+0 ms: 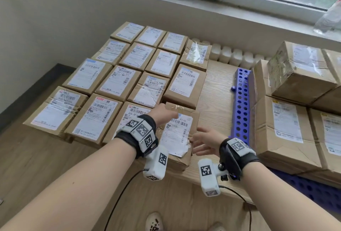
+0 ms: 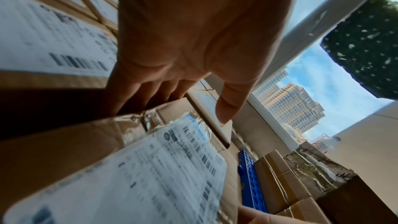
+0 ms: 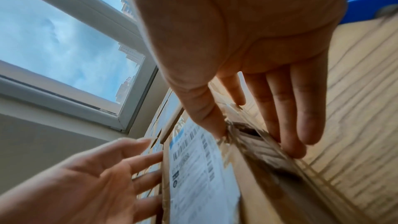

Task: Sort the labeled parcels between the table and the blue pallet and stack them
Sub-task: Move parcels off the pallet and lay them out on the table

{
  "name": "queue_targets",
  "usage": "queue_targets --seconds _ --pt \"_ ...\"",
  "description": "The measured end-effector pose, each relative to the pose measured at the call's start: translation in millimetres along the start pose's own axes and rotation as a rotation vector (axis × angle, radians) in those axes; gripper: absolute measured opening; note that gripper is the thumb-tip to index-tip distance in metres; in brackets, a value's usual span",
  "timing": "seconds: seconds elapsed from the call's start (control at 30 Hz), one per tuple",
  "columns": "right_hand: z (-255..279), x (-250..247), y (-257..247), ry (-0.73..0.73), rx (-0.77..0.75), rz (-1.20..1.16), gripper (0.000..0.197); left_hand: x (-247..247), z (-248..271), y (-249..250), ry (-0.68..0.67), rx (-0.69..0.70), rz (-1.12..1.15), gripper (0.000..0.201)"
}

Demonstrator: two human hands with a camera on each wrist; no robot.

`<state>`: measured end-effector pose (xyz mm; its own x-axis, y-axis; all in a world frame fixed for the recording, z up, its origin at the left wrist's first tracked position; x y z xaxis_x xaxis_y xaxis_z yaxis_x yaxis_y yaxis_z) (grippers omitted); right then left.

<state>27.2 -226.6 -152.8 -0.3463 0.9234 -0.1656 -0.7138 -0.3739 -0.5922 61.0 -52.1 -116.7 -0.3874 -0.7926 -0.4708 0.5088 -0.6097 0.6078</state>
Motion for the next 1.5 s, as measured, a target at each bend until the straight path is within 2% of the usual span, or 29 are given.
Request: queue_targets --seconds 0.13,0.37,0.53,0.67,0.73,0.8,0.9,1.0,1.1,1.2,1.5 --pt "10.7 -7.7 5.8 0.027 -0.010 -0.004 0.040 9.0 5.2 3.8 -0.044 -0.017 0.005 0.074" --pt "37.7 -39.2 4.7 0.083 -0.078 0.038 0.051 21.1 21.6 27.5 -0.063 0.073 -0.009 0.066" --pt "69.0 -62.5 -2.0 0.102 -0.162 0.010 0.030 24.5 40.4 47.2 -0.060 0.155 -0.014 0.061" --pt "92.3 -76.5 -12.4 0.149 -0.259 -0.063 0.024 20.0 57.6 69.6 -0.004 0.238 0.014 0.074" --pt "104.4 -88.0 -18.6 0.234 -0.306 -0.052 0.029 21.2 65.5 82.9 0.004 0.285 0.050 0.067" --pt "117.0 -103.1 -22.6 0.322 -0.348 -0.070 0.045 26.1 72.8 97.9 -0.006 0.326 0.085 0.058" --pt "133.3 -128.5 -22.2 0.431 -0.404 -0.098 0.051 39.5 83.1 121.5 -0.029 0.373 0.106 0.058" --pt "149.4 -155.4 -13.6 0.507 -0.457 -0.137 0.048 58.2 93.8 146.1 -0.041 0.402 0.082 0.064" --pt "167.5 -183.9 0.0 0.553 -0.499 -0.176 0.034 80.4 107.1 174.5 -0.037 0.449 0.063 0.057" --pt "180.5 -216.9 19.2 0.600 -0.520 -0.240 0.029 108.9 118.1 205.3 -0.068 0.487 0.050 0.051" --pt "216.3 -337.7 85.7 0.745 -0.532 -0.236 0.031 234.5 129.1 289.3 -0.122 0.548 0.042 0.031"
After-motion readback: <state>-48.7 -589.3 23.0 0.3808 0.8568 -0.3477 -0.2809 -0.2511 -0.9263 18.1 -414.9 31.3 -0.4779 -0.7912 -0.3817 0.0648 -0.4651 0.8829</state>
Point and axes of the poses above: each hand's wrist, its own z-axis away from the middle knuckle, its own x-axis out of the palm, y = z × x, the point moved 3 cm from there along -z, towards the middle knuckle, and after that the axes turned 6 degrees about -z, right-handed, at the moved point
